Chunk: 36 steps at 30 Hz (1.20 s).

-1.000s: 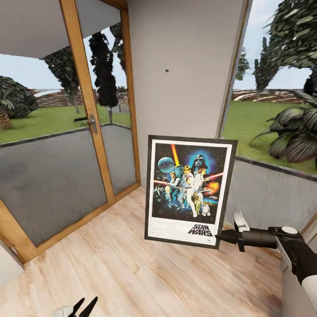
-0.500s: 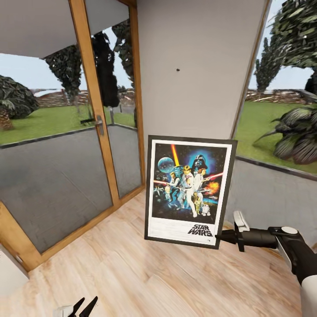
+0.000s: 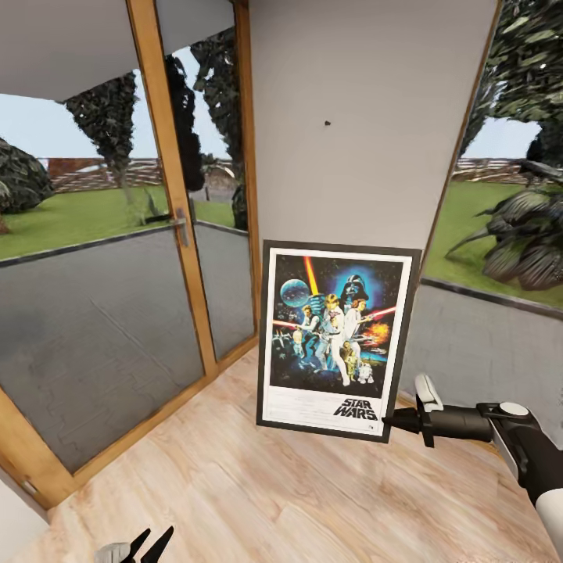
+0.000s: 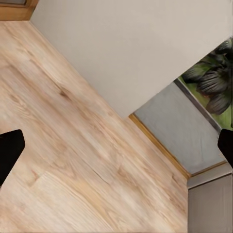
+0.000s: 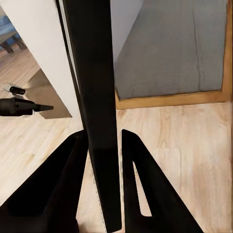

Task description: Pick up the poster from the kitchen countertop and hang it on one of the wall nails in the kitchen.

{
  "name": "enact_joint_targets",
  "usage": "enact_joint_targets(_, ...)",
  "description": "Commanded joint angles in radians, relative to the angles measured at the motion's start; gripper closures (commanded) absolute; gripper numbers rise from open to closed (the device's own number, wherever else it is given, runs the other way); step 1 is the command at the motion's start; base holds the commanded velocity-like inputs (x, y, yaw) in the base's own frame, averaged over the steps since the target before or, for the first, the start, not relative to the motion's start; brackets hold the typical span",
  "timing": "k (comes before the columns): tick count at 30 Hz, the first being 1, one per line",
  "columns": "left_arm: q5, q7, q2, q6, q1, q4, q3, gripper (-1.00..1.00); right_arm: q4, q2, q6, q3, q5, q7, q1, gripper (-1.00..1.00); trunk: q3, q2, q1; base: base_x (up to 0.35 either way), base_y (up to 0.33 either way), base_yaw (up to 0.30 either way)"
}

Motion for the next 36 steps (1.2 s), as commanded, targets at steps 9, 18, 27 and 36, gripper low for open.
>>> enact_joint_targets(9, 0.004, -0.002, 0.000, -0.004, 0.000, 0.000, -0.003, -1.00, 0.000, 0.001, 0.012, 0.000, -0.001, 0.005, -0.001, 1.00, 0.001, -0.002, 0.001, 0.193, 0.306, -0.286)
enact_joint_targets(18, 0.004, -0.002, 0.000, -0.004, 0.000, 0.000, -0.003, -1.00, 0.000, 0.001, 0.012, 0.000, -0.001, 0.005, -0.001, 1.00, 0.005, -0.002, 0.001, 0.131, 0.204, -0.297)
enact_joint_targets(27, 0.004, -0.003, 0.000, -0.004, 0.000, 0.000, -0.003, -1.00, 0.000, 0.001, 0.011, 0.000, -0.001, 0.005, -0.001, 1.00, 0.006, -0.002, 0.001, 0.149, 0.127, -0.090)
enact_joint_targets(36, 0.004, -0.003, 0.000, -0.004, 0.000, 0.000, -0.003, -1.00, 0.000, 0.001, 0.011, 0.000, -0.001, 0.005, 0.000, 1.00, 0.006, -0.002, 0.001, 0.238, 0.212, -0.003)
